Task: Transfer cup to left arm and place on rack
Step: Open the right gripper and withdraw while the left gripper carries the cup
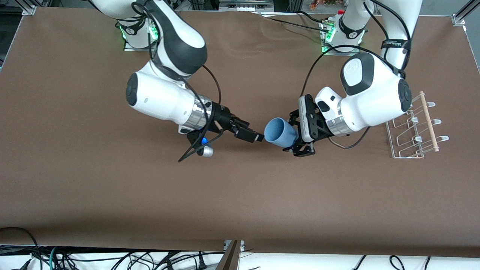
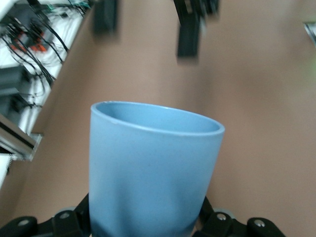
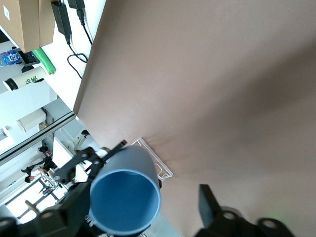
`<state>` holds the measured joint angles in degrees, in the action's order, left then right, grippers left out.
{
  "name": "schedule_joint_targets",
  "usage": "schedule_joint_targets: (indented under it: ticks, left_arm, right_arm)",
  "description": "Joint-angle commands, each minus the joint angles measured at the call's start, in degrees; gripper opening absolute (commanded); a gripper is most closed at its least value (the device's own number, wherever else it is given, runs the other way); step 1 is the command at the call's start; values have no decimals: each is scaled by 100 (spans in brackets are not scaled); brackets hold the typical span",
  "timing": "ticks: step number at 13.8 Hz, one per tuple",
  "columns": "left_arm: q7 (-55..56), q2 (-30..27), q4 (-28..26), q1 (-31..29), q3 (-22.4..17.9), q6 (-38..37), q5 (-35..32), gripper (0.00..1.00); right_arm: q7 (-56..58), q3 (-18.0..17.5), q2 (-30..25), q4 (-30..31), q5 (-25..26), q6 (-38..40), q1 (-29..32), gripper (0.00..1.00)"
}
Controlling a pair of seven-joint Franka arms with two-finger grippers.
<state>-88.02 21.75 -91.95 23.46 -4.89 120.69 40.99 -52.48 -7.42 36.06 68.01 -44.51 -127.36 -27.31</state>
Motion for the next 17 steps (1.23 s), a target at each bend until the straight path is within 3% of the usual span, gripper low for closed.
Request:
schedule_joint_targets:
  ticks: [1,2,6,10,13,17]
  left_arm:
    - [-14,-30,98,-157,-3,-553,-764,7]
    - [100,-31,124,-184,-56,-825,-1150,7]
    - [426,-22,590,-193,-319,-1995,-3048,7]
    - [567,-31,713,-184,-320,-2892,-4807,6]
    - [1189,-30,784,-167,-311,-3479,-6027,3]
    - [2015,-83,793,-79,-223,-4579,-7444,3]
  right_arm:
    - [307,-14,-203,-16,-31,666,348,100]
    - [421,-14,-265,-16,39,965,506,100]
    - [1175,-13,-441,-16,1583,2151,929,100]
    - [2424,56,-591,-16,2549,3171,1351,100]
    - [3109,320,-801,2,3631,3472,1360,100]
    - [4049,425,-986,2,4467,3868,1456,100]
